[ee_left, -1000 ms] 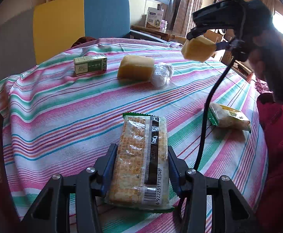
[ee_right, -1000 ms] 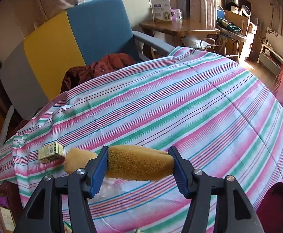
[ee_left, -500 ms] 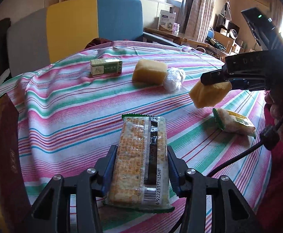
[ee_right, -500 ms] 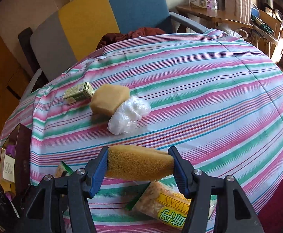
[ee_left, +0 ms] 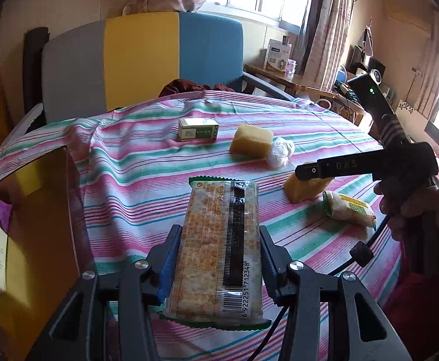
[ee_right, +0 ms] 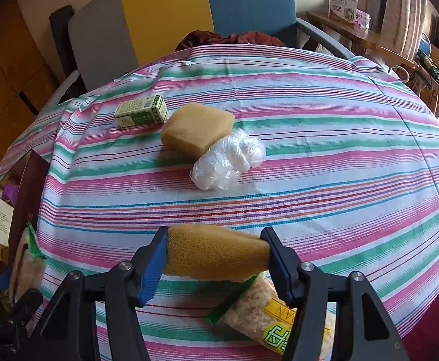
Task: Organize objects
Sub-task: 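Lower the cracker packet into the tray beside the medicine box and open the left tool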
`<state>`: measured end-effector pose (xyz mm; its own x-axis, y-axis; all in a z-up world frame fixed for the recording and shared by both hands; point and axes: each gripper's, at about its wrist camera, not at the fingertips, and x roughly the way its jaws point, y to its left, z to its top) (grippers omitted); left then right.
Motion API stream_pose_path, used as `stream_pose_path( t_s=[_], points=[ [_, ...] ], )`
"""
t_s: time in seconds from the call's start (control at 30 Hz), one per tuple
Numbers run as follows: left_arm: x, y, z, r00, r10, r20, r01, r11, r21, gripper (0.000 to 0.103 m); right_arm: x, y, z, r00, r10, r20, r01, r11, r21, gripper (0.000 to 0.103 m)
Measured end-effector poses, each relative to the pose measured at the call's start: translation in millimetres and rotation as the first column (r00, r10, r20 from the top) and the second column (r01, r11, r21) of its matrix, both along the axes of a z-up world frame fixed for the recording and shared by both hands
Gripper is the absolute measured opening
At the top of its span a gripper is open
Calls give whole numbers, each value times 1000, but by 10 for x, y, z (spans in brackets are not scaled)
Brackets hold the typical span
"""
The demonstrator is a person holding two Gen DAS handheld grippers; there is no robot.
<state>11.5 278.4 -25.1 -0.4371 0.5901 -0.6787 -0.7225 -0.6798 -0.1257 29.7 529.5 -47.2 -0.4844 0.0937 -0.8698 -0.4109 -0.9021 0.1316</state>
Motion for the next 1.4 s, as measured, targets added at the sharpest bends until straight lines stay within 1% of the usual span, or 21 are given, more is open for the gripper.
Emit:
stream_pose_path(
  t_s=[0.3,0.37,0.43,0.57,0.63,0.67,0.77,0.87,1.03,1.1,1.17,1.27,1.33,1.4],
  points=[
    [-88,-399,171,997,77,1,-77,996,32,49,-14,-54,-6,1000,9,10,-9,999,39,62],
    [-143,-533,200,995,96,19,-96,994,45,49,-12,-66,0,1000,11,11,-12,999,46,62],
    [-221,-684,209,991,119,56,-123,990,62,49,-17,-73,3,1000,12,13,-13,999,51,62],
    [-505,-1084,189,969,192,153,-207,974,90,49,-24,-87,15,1000,16,13,-17,998,59,62],
    [-692,-1277,166,952,233,199,-255,962,96,49,-28,-101,17,1000,20,14,-21,998,64,62],
    [-809,-1390,149,938,262,226,-289,952,97,49,-29,-108,18,1000,23,15,-24,997,68,62],
    [-1076,-1617,100,907,324,269,-360,929,93,49,-36,-124,19,999,28,17,-30,997,77,62],
    [-1276,-1720,48,892,369,260,-395,917,54,49,-24,-129,27,999,28,15,-29,996,80,62],
    [-1630,-1820,-90,852,433,294,-453,892,-2,49,-36,-145,33,999,37,15,-38,995,87,62],
    [-1735,-1798,-121,842,465,273,-475,879,-32,49,-35,-147,40,999,39,12,-40,995,86,62],
    [-1830,-1756,-150,840,480,254,-482,874,-58,49,-33,-149,48,999,43,8,-43,996,83,62],
    [-1981,-1680,-227,823,515,239,-505,857,-106,49,-35,-165,63,999,48,-1,-48,995,83,62],
    [-2078,-1665,-291,804,553,219,-535,833,-143,49,-31,-169,74,999,50,-6,-49,995,83,62],
    [-2151,-1643,-325,798,572,191,-549,820,-163,49,-28,-169,83,999,48,-10,-47,995,84,62]
  ],
)
